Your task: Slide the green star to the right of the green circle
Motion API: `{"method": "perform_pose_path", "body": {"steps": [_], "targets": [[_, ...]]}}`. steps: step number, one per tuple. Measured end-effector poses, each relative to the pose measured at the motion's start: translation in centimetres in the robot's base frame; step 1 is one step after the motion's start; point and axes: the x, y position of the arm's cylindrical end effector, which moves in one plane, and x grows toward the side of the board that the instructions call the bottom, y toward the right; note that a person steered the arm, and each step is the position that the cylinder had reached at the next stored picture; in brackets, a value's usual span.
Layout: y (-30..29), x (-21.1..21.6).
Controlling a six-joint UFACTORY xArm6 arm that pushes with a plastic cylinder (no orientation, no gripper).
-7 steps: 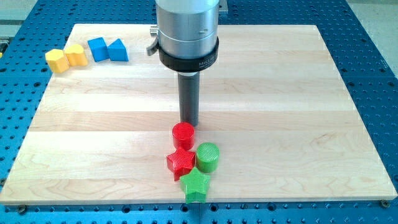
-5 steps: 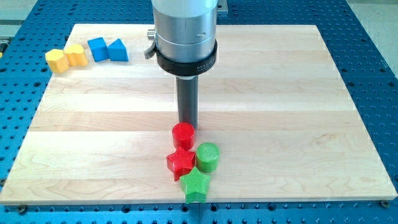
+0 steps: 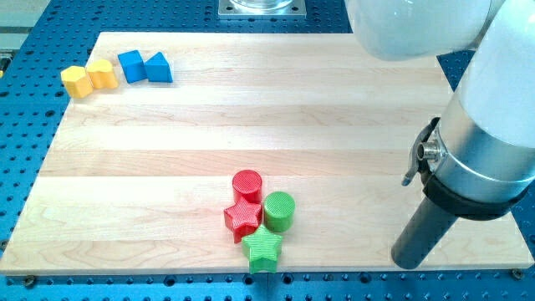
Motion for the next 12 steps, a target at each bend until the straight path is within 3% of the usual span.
{"method": "perform_pose_path", "body": {"steps": [1, 5, 8, 9, 10, 12], "targets": [[-2.3, -0.1], [-22.0, 0.0], [-31.3, -8.9], [-39.0, -3.7], [-39.0, -0.1], [-28.8, -0.1]]}}
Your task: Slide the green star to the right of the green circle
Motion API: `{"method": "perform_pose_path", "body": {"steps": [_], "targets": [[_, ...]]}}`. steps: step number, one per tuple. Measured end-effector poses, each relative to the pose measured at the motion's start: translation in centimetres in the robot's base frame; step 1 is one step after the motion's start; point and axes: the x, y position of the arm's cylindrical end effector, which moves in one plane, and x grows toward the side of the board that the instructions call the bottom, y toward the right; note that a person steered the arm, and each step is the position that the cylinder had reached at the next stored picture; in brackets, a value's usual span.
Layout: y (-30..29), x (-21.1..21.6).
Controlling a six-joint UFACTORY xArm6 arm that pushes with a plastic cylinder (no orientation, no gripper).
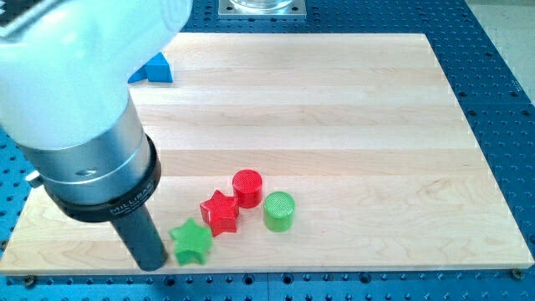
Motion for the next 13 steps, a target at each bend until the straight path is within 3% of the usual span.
{"method": "perform_pose_path", "body": {"steps": [1, 2, 3, 5, 8, 10, 12, 13], "targets": [[2.3, -0.5], [8.5, -1.7], [5.0, 0.1], [5.6, 0.1], [18.1, 0.1], [31.8, -1.0], [22.7, -3.0], [22.0, 0.1]]}}
